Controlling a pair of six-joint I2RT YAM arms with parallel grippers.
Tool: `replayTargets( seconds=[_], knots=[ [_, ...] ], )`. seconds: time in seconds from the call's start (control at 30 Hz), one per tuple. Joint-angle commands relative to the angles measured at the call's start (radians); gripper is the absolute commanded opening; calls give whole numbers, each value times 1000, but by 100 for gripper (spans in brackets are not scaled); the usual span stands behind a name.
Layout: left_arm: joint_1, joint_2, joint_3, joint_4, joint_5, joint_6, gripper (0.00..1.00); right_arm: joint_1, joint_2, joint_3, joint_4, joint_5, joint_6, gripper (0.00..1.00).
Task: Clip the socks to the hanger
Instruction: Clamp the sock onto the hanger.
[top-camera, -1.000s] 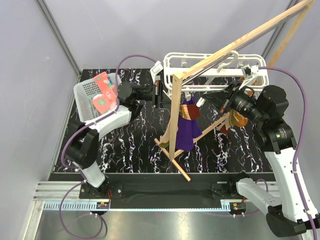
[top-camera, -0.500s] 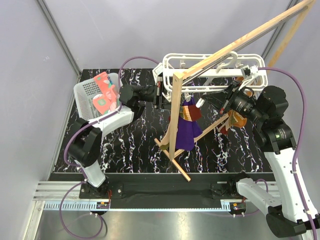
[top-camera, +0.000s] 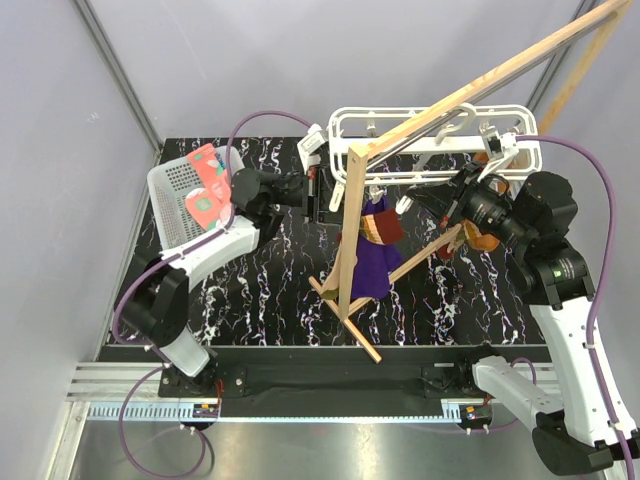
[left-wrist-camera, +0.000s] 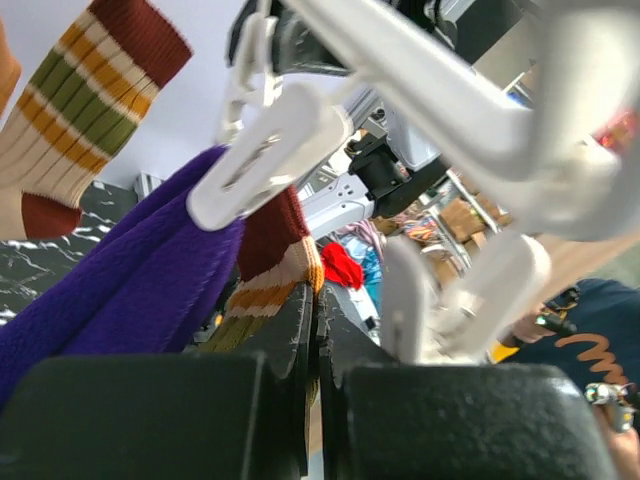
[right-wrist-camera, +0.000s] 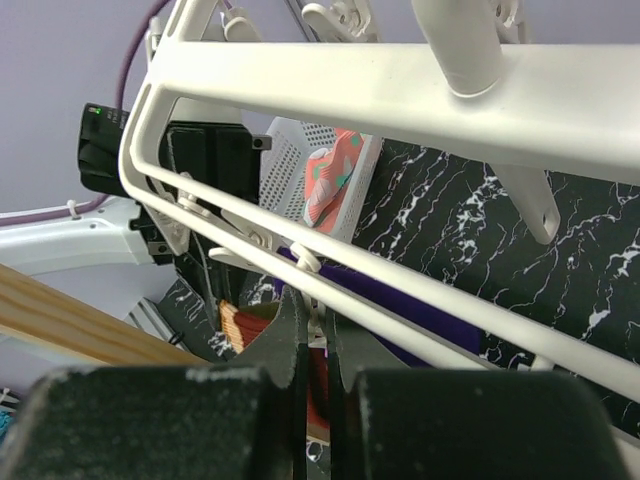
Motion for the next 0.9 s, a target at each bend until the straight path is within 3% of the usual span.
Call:
replayTargets(
  seconds=[0.0, 0.37, 0.67, 0.87],
  knots=[
    [-7, -55, 17, -27, 2, 92, 0, 18, 13, 3, -108, -12, -33, 0],
    [-21, -12, 69, -75, -6, 112, 0, 18, -18, -1, -84, -33, 3, 0],
    [-24, -66, 94, -567, -15, 472, 0, 16, -15, 22, -90, -28, -4, 0],
    [-31, -58, 118, -532, -13, 445, 0, 16, -6, -2, -71, -54, -2, 0]
  ],
)
